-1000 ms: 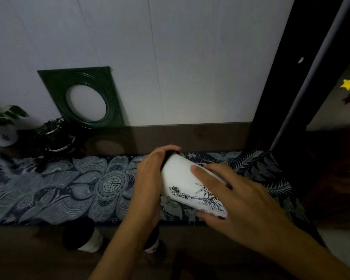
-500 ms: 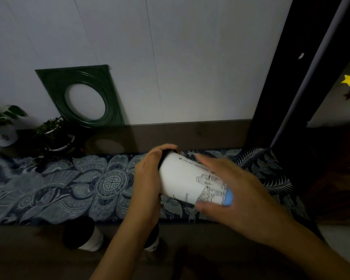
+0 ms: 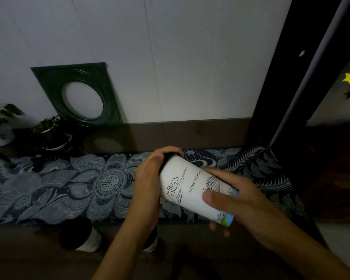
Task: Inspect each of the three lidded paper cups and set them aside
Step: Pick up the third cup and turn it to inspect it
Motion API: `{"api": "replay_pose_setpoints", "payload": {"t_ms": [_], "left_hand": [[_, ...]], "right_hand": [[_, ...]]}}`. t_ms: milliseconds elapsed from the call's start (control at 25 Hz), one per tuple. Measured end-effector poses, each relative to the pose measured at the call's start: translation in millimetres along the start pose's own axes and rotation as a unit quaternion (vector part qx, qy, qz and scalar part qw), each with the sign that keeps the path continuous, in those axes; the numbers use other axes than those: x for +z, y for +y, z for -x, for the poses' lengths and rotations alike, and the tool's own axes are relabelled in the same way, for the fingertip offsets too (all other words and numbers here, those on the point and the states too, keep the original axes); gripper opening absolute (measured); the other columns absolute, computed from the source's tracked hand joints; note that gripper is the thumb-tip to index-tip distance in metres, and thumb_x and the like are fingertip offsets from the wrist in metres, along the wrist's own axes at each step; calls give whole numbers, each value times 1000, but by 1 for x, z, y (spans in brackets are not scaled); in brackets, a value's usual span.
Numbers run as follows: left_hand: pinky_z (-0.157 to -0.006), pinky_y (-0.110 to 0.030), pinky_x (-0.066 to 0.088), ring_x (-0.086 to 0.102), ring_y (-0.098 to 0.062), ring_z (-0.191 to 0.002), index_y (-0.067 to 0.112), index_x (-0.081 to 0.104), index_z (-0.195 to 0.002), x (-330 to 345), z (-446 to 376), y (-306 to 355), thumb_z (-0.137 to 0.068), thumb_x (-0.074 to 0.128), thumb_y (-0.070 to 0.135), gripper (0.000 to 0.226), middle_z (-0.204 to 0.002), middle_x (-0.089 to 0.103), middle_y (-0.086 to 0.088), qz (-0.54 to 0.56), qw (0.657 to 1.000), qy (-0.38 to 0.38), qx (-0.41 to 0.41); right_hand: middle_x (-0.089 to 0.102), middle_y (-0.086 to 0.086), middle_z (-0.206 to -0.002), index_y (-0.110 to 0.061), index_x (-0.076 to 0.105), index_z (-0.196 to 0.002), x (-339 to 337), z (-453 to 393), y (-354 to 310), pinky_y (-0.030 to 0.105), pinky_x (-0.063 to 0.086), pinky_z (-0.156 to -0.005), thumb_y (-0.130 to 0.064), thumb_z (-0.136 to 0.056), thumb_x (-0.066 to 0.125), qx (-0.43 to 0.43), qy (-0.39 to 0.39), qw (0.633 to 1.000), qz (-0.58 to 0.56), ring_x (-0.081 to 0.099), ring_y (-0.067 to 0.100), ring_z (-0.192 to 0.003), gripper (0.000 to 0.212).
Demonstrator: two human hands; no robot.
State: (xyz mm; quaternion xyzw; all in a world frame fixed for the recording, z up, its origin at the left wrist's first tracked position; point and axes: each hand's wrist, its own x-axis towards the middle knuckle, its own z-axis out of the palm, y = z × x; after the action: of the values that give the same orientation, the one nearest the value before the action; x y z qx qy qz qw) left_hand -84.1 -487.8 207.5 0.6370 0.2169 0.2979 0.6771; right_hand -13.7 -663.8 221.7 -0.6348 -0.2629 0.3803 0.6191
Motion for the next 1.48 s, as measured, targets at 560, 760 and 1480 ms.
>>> {"api": "replay_pose_setpoints", "payload": {"t_ms": [560,760,1480], "left_hand": [[-86,-36,55,69,-20,-104,21,77,-93,5,-4,3,-90,37,27,41,-109,76,-1,-5,999,-21,24],[-68,-27,54,69,-17,-95,24,78,-83,17,-8,7,-97,41,20,39,-97,78,7,-11,998,30,-48],[-54,-25,52,69,-20,-81,21,78,-88,18,-10,12,-97,42,20,37,-95,79,-4,-3,995,8,-104]], "right_hand": [[76,12,-99,-34,63,-119,-2,-2,4,27,47,-43,-38,-76,73,19,12,997,-78,68,23,-62,44],[53,-5,-134,-32,27,-149,-13,-2,9,32,60,-69,-65,-68,62,-255,125,713,641,66,12,-97,94],[61,2,-122,-21,39,-143,-13,-2,19,28,60,-63,-60,-67,66,-318,141,691,634,67,17,-93,89]]}}
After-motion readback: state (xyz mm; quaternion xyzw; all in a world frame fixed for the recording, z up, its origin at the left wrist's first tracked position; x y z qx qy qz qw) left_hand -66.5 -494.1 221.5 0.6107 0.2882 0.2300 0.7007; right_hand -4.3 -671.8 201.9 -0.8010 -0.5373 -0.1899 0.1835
